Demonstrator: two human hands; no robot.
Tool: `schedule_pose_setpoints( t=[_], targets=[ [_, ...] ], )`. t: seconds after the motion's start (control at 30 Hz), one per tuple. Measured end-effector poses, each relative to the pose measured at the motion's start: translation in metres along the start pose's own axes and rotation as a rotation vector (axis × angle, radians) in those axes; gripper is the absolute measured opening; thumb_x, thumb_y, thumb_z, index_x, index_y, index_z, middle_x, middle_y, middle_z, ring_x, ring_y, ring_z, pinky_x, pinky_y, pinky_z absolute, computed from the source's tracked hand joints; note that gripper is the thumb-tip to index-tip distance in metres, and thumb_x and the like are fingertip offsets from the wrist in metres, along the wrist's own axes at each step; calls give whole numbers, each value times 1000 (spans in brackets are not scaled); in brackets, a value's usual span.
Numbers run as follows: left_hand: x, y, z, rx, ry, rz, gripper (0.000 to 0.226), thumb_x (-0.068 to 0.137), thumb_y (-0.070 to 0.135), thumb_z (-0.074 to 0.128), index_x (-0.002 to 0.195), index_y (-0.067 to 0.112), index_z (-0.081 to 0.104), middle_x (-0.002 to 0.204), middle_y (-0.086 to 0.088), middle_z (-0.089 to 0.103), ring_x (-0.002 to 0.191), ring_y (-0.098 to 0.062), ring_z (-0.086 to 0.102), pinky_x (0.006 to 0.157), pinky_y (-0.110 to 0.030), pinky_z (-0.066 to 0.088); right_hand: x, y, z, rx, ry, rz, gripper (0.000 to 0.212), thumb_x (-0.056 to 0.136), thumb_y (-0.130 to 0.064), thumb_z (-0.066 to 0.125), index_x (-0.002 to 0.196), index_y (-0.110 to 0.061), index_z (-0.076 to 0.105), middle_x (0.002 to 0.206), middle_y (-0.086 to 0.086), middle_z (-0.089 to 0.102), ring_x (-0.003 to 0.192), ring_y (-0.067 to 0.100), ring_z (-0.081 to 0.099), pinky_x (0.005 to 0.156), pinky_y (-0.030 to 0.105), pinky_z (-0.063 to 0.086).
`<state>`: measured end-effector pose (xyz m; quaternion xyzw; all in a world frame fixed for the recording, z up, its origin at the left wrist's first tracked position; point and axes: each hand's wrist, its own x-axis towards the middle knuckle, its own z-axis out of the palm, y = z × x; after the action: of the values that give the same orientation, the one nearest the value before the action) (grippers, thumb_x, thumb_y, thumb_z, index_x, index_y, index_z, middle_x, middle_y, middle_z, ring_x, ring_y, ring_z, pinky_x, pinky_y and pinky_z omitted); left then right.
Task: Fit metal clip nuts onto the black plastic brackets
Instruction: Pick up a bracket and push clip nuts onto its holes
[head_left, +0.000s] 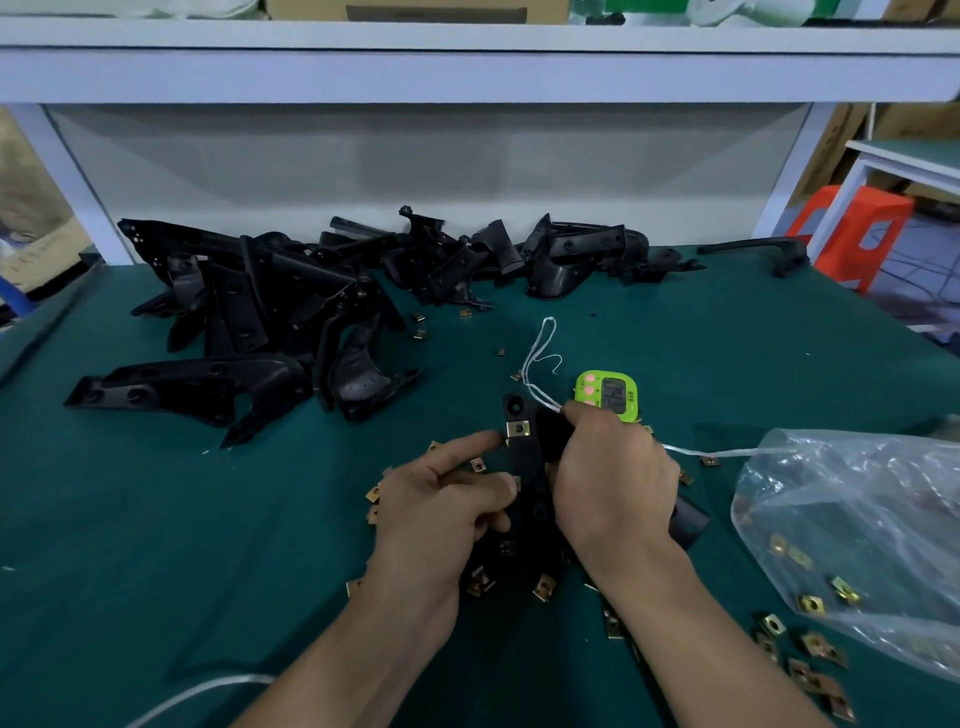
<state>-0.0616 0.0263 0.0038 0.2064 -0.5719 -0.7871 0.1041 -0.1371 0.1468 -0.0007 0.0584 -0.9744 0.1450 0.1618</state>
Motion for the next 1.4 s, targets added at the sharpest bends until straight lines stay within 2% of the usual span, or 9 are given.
schedule_pose_setpoints(
  t=[0.17,0.37,0.47,0.7,0.8,0.9,1.0,1.27,1.4],
  targets=[
    [-2,-2,5,-11,-58,-23,40,78,-14,71,84,23,83,59,-8,62,44,-12,53,43,-17,41,-3,-4,2,56,-23,12,26,82,-7,54,95,-28,62,75,0,64,68,31,53,61,33,33],
    [2,-1,-2,111,-72,59,41,80,-9,72,91,28,83,56,-2,61,47,-11,54,45,-16,42,-3,-8,4,39,-35,-10,27,81,-5,51,92,-28,59,57,-8,31,64,26,39,60,33,30],
    [4,-3,-1,170,-121,72,31,83,-1,74,100,23,81,65,-2,68,52,-10,58,48,-15,42,1,-4,4,62,-9,8,32,77,-6,57,98,-30,64,56,-9,30,64,26,41,60,32,31],
    [10,1,-3,159,-216,42,23,93,10,69,74,17,81,64,-1,67,50,-13,59,46,-19,40,2,0,2,134,15,32,37,76,-12,65,107,-33,67,58,-9,40,66,28,46,62,31,33],
    [3,3,2,294,-87,167,19,93,9,70,90,24,82,62,2,70,47,-11,62,45,-17,41,1,0,-1,105,12,34,21,74,-14,66,91,-26,61,55,-7,37,61,30,47,58,32,32],
    [-8,5,14,733,106,405,32,92,30,67,120,46,65,65,14,70,57,-4,63,54,-12,43,4,-6,-6,44,-40,25,18,80,-20,66,84,-25,49,57,-5,41,70,30,61,56,32,32],
    [-19,17,28,1002,196,512,41,88,59,53,127,48,53,78,17,70,77,-8,64,72,-30,50,8,-15,-14,112,-43,17,9,88,-23,54,84,-26,46,63,-8,42,72,26,60,56,32,32],
    [-4,67,48,913,105,514,33,92,32,70,120,48,68,85,20,71,76,-11,68,70,-31,56,0,2,-65,338,-28,22,24,80,-26,66,84,-25,42,72,-7,50,62,22,52,49,33,31],
    [-5,78,99,982,-34,605,36,92,37,69,126,47,67,102,17,76,90,-10,70,66,-21,46,0,58,-117,493,-64,119,14,77,-20,68,76,-23,55,63,-6,58,57,9,52,44,17,36]
  ],
)
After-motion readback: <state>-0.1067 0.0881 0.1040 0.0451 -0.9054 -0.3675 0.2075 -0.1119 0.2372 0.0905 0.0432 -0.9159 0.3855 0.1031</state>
